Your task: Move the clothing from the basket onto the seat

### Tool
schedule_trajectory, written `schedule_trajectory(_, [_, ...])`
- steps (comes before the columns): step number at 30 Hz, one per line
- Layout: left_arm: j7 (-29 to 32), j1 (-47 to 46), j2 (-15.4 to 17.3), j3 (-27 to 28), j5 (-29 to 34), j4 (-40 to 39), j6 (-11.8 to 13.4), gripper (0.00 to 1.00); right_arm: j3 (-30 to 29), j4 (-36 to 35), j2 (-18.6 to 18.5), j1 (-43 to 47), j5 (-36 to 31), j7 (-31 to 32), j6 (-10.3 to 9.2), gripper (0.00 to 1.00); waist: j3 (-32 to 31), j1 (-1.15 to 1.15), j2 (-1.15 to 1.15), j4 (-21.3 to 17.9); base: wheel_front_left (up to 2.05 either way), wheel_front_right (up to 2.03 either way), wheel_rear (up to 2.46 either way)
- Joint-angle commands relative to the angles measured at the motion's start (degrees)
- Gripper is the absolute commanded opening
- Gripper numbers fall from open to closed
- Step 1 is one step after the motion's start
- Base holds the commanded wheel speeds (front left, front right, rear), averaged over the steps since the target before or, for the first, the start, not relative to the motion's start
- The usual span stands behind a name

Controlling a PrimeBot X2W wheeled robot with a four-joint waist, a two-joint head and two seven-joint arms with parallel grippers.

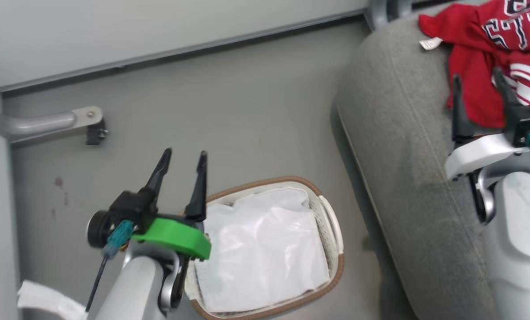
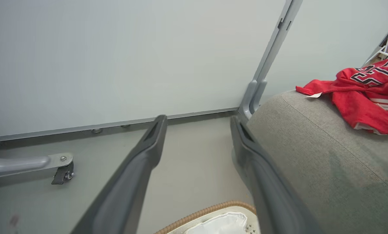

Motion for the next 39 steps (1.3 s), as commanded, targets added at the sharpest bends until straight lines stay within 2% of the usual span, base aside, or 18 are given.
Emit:
schedule_trajectory(1, [0.0,1.8,-0.1,1.0,0.7,-0.4,0.1,1.0,0.6,0.4,0.4,1.4,0.7,-0.1,-0.08,1.0,-4.9,0.0,0.0,5.0,0.0,0.0,0.0])
schedule_trajectory(6, [0.0,7.4,-0.8,7.4,1.6,-1.9,0.2,1.0,3.3,0.3,3.0,4.7,2.6,-0.1,-0.08,1.0,-8.1,0.0,0.0,8.1,0.0,0.0,0.0])
schedule_trajectory(12, [0.0,11.7,-1.3,11.0,1.9,-2.7,-1.0,1.0,5.6,-1.2,3.6,10.6,7.6,-0.1,-0.08,1.0,-10.7,0.0,0.0,10.1,0.0,0.0,0.0])
schedule_trajectory(18, [0.0,15.2,-1.6,13.0,2.2,-3.7,-1.5,1.0,7.4,-3.6,3.6,16.4,11.9,-0.1,-0.08,1.0,-12.1,0.0,0.0,10.5,0.0,0.0,0.0])
schedule_trajectory(24, [0.0,17.8,-1.6,14.4,1.3,-4.9,-1.0,1.0,8.7,-5.0,3.6,20.1,13.3,-0.1,-0.08,1.0,-12.8,0.0,0.0,9.8,0.0,0.0,0.0])
schedule_trajectory(39, [0.0,19.4,-1.6,14.0,0.7,-5.7,-0.3,1.0,9.9,-4.1,3.6,22.0,13.7,-0.1,-0.08,1.0,-13.4,0.0,0.0,9.0,0.0,0.0,0.0])
